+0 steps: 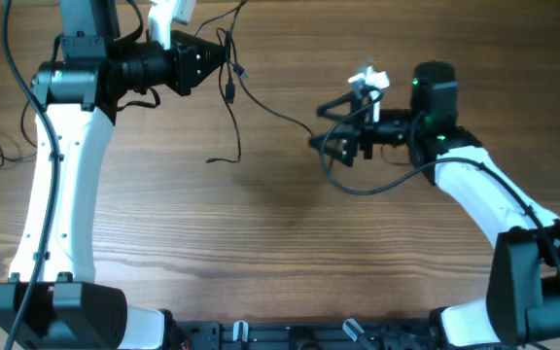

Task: Untangle cables

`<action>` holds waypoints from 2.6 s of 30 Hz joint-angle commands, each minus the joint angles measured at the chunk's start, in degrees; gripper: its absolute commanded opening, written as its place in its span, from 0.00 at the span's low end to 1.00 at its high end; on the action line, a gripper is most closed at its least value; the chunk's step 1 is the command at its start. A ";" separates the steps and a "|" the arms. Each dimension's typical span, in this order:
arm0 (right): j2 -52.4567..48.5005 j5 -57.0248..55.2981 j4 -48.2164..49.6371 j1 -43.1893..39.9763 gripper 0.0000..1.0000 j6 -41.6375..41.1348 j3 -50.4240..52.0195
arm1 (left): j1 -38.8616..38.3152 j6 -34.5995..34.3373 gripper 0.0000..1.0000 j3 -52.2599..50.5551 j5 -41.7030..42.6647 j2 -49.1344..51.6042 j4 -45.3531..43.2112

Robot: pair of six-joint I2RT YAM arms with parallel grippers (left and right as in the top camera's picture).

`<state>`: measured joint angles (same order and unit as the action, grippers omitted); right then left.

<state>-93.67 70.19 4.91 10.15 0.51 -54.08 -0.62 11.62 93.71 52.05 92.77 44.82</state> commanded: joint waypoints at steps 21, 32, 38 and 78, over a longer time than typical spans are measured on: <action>-0.74 -48.54 -34.82 -21.22 1.00 -14.08 -0.15 | 2.73 -0.52 0.04 0.28 -2.99 -0.85 1.62; -0.74 -55.15 -34.27 -17.68 1.00 -21.70 0.22 | 2.73 -12.09 0.04 0.26 -42.77 0.81 -1.75; -0.74 -55.17 -34.58 -17.07 1.00 -21.57 0.22 | 2.80 -3.80 0.04 0.26 -55.63 12.81 -24.90; -0.74 -55.15 -35.69 -17.07 1.00 -21.73 0.22 | 22.53 -20.72 0.04 -8.07 -60.08 31.50 -16.52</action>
<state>-93.80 15.99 -30.74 -7.16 -20.80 -54.13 17.96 -10.50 85.82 -6.66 123.70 30.44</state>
